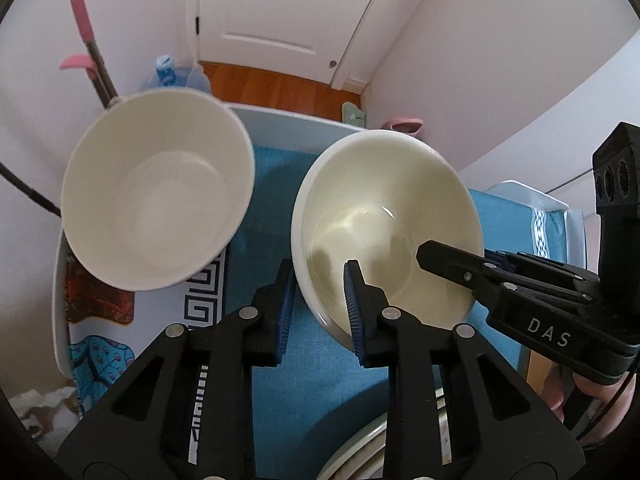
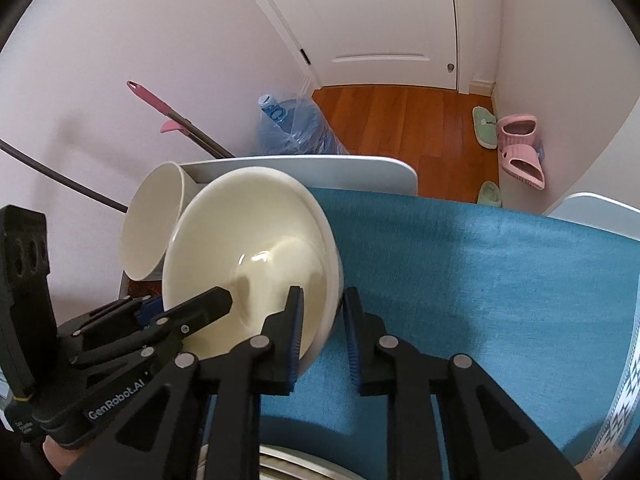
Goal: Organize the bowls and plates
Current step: 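Lower the cream bowl into the pink-beige basket and open both grippers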
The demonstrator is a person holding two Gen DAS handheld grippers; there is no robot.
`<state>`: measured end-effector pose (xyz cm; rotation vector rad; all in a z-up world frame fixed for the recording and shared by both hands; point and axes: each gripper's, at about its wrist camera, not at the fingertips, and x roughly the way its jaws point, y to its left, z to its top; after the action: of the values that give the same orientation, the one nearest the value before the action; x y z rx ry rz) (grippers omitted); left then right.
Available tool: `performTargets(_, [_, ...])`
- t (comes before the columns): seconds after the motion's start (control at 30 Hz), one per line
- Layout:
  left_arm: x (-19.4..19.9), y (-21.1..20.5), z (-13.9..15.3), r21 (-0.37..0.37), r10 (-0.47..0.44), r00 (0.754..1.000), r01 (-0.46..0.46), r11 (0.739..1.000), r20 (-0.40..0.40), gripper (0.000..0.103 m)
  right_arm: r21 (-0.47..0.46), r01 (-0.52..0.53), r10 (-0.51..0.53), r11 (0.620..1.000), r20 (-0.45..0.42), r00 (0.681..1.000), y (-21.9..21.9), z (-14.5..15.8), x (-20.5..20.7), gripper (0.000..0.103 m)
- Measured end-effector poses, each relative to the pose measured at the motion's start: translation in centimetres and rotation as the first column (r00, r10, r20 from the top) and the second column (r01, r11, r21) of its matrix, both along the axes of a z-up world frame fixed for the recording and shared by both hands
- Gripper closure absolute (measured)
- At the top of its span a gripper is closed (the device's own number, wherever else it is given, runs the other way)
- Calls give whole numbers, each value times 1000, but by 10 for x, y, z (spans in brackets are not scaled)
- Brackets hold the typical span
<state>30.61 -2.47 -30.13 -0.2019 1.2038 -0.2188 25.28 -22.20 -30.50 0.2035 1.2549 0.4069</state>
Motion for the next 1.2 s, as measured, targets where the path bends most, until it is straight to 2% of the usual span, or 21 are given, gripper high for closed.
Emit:
performTargets(0.3, [-18,-29,50,14,-35,997,34,999,66,81,20,30,-30,999,49,998,-32,37,-22,86])
performTargets(0.43, [-35,-57,78,10,-56,994,56,998,98,81,23,46,-48,999,89,995,-61,64,-42,86])
performTargets(0.63, [-70,-123,105,13,-110,986,109,994,128,81,-1,83,-82,997,154,985,-116,98,-82,86])
performTargets(0.87, [-115,-200,111,-7,-164,976,167,986,144,81,-18,141,-135,990,185,973,-186,113,-134,86])
performTargets(1.03, [-145,-250,103,-16,-204,971,207,978,126,81,-37,175,-167,984,167,972,-233,107,-165,86])
performTargets(1.07, [-149,-258,101,-14,-215,965,220,975,150,81,-43,181,-172,983,162,972,-242,104,-172,86])
performTargets(1.2, [-166,-287,81,-21,-251,962,254,967,108,81,-65,204,-194,977,137,971,-269,91,-192,86])
